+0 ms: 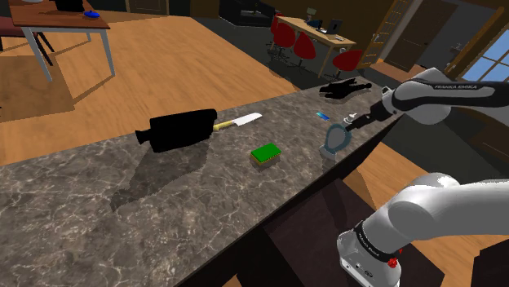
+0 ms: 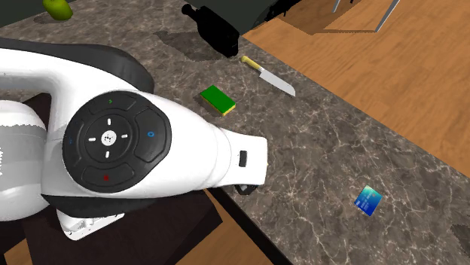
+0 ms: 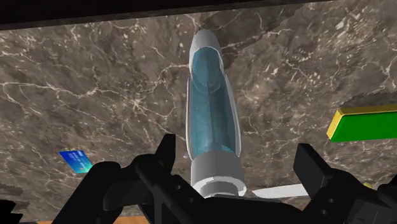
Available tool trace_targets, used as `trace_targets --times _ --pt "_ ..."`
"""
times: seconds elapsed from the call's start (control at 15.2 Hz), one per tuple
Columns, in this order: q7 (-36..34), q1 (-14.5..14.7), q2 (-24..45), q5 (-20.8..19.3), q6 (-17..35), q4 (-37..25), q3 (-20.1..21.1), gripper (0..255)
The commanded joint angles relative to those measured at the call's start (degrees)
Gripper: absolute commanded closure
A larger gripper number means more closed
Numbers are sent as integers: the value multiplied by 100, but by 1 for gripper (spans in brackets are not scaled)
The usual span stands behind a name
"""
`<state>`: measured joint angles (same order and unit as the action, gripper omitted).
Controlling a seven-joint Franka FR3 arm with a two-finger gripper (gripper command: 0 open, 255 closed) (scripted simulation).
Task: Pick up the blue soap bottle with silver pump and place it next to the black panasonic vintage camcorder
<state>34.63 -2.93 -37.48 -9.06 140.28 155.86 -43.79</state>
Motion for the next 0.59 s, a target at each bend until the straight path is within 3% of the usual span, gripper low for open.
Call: trace_targets --times 0.0,0.53 --pt "323 200 222 86 336 -28 -382 0" --pt "519 734 741 349 1008 71 -818 0"
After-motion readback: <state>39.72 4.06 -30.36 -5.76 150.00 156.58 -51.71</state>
